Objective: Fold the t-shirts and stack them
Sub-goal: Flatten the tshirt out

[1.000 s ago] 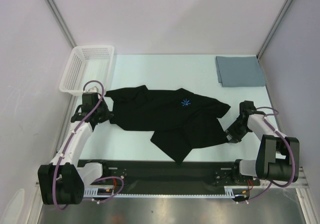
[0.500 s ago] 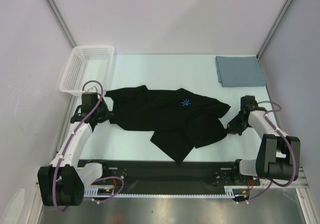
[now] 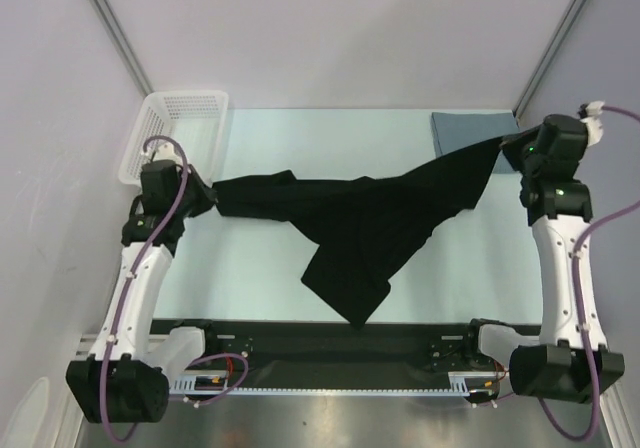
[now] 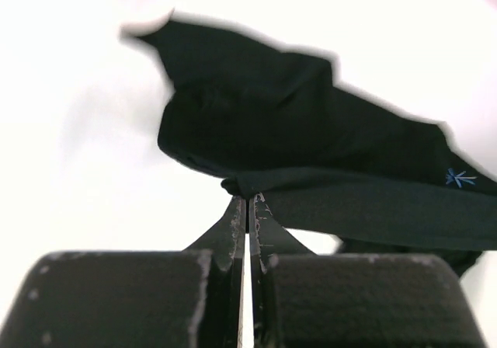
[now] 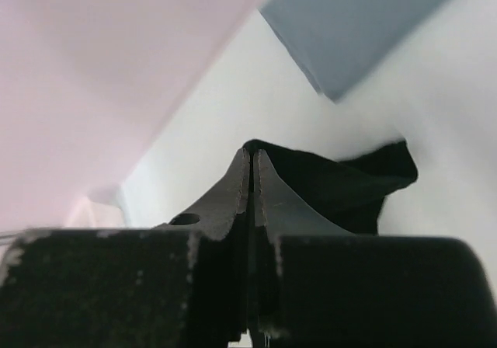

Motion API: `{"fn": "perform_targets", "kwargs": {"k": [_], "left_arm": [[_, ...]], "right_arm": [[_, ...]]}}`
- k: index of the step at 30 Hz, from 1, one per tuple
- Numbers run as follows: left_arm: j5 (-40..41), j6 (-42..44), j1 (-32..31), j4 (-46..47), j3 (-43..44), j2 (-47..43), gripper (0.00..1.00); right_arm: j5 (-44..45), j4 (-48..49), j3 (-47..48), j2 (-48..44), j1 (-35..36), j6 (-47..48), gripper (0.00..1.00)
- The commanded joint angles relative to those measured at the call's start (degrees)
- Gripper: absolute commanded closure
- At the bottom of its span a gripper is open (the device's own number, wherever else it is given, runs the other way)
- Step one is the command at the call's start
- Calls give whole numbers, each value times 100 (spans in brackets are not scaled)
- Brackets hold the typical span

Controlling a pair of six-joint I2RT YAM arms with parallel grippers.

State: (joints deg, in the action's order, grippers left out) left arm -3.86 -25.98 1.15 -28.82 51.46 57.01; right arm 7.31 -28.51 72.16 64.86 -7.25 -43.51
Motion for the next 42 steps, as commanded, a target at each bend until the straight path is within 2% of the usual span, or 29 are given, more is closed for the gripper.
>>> {"fn": "perform_targets", "kwargs": {"k": [1,3,7,15,19,27,28,34,42], "left_arm": [[-246,496,35,-159,872,-461,100],[-370,716,26,-273,1154,-603,100],[-615,927,26,-563,2338,-718,100],[-493,972,26,-563,4649,-630,100],[-388,981,-18,-616,5381,-639,100],[368,1174,-71,-730,6330,-920,100],[716,1200,-80,-713,6393,-972,100],[1036,1332,-343,-546,7052,-903,100],[1309,1183,-422,490,6657,-1219,99]], "right_arm": [[420,250,1009,-613,-163,360,100],[411,232,1413,-720,-268,561,100],[403,223,2764,-668,-321,905,100],[227,671,4024,-747,-321,1239,100],[262,724,4481,-852,-313,1371,100],[244,1005,5299,-791,-119,1450,100],[253,1049,5482,-739,-84,1442,100],[350,1549,5818,-597,153,1407,100],[464,2253,6046,-492,302,1301,100]]}}
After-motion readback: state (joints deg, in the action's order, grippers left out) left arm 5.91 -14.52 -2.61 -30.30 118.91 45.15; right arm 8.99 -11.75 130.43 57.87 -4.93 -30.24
